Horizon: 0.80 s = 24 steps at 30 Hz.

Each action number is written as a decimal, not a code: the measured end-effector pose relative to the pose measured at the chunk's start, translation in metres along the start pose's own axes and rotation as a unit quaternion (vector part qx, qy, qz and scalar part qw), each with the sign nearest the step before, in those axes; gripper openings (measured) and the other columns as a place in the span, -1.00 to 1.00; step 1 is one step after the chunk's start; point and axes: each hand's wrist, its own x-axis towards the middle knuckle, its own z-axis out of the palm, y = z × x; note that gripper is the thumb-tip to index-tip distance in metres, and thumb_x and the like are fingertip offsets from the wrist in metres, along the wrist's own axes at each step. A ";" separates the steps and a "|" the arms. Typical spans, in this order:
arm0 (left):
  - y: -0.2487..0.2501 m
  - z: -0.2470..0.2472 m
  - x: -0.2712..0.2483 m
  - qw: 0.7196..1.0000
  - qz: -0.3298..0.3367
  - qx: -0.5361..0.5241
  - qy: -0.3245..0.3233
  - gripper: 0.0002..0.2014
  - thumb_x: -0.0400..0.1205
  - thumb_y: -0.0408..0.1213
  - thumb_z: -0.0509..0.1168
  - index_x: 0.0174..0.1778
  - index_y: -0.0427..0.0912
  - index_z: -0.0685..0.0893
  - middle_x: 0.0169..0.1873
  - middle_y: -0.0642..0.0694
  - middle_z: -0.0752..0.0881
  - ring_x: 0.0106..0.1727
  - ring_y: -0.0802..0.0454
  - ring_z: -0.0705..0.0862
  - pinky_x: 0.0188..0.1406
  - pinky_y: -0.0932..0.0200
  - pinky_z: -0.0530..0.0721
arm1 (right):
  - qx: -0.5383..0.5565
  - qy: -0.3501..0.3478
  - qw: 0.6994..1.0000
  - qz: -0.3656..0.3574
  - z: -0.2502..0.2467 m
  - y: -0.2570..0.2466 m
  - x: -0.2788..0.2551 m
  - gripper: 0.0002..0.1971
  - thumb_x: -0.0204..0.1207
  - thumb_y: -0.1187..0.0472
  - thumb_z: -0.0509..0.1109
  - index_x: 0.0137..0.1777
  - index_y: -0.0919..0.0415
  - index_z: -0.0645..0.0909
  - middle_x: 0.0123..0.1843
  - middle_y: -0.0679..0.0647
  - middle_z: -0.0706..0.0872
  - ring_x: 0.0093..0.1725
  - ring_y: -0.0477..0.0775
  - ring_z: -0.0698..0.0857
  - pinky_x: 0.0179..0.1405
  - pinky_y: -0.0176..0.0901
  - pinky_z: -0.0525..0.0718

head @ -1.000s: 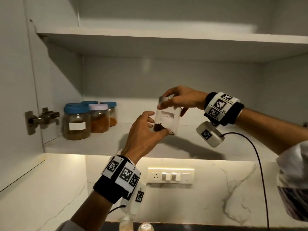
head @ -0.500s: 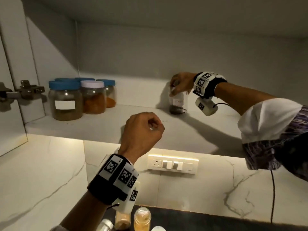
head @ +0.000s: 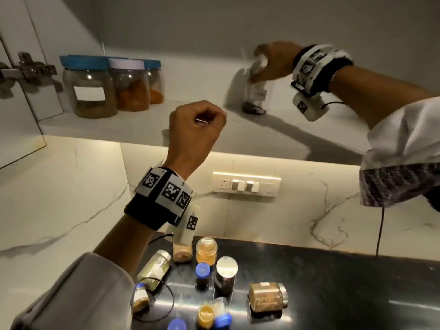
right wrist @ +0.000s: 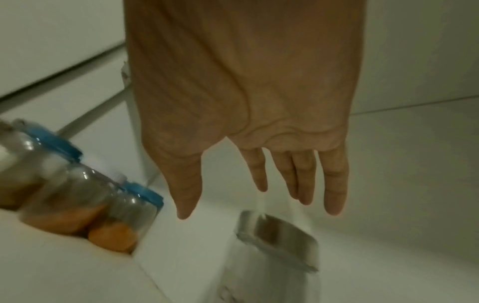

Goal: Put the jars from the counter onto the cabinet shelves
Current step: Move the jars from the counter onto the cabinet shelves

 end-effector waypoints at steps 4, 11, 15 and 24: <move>0.005 -0.019 -0.062 0.995 0.073 -0.005 0.062 -0.92 0.64 -0.43 0.42 -0.11 -0.37 0.80 -0.20 -0.06 0.80 -0.17 0.07 0.76 -0.12 0.32 0.71 | 0.104 0.076 0.991 -0.042 -0.026 -0.018 -0.087 -0.33 0.60 -0.26 0.48 0.63 0.02 0.54 0.47 0.08 0.72 0.40 0.18 0.72 0.28 -0.07 0.55; -0.083 -0.022 -0.195 0.988 -0.141 0.068 -0.010 -0.91 0.61 -0.39 0.46 -0.19 -0.14 0.80 -0.37 0.01 0.79 -0.39 0.13 0.74 -0.38 0.29 0.65 | 0.353 -0.044 0.915 -0.192 0.035 -0.043 -0.278 -0.70 0.62 0.02 0.51 0.25 0.15 0.80 -0.04 0.11 0.91 -0.08 0.11 0.88 -0.04 -0.07 0.85; -0.155 -0.014 -0.252 0.934 -0.249 0.172 -0.191 -0.88 0.52 -0.33 0.49 -0.09 -0.02 0.82 -0.25 0.07 0.82 -0.23 0.10 0.79 -0.14 0.04 0.81 | 0.396 -0.141 0.903 -0.086 0.186 -0.047 -0.328 -0.80 0.58 0.06 0.60 0.15 0.07 0.84 -0.14 -0.03 0.88 -0.17 -0.04 0.86 -0.08 -0.10 0.87; -0.280 0.068 -0.254 0.804 -0.347 0.307 -0.371 -0.33 0.49 -0.03 0.47 0.56 0.06 0.51 0.42 -0.12 0.55 0.39 -0.21 0.65 0.36 -0.14 0.66 | 0.273 -0.253 0.926 0.069 0.439 -0.048 -0.302 -0.14 0.40 -0.14 0.63 0.70 -0.04 0.41 0.65 0.06 0.54 0.63 0.18 0.51 0.60 0.06 0.52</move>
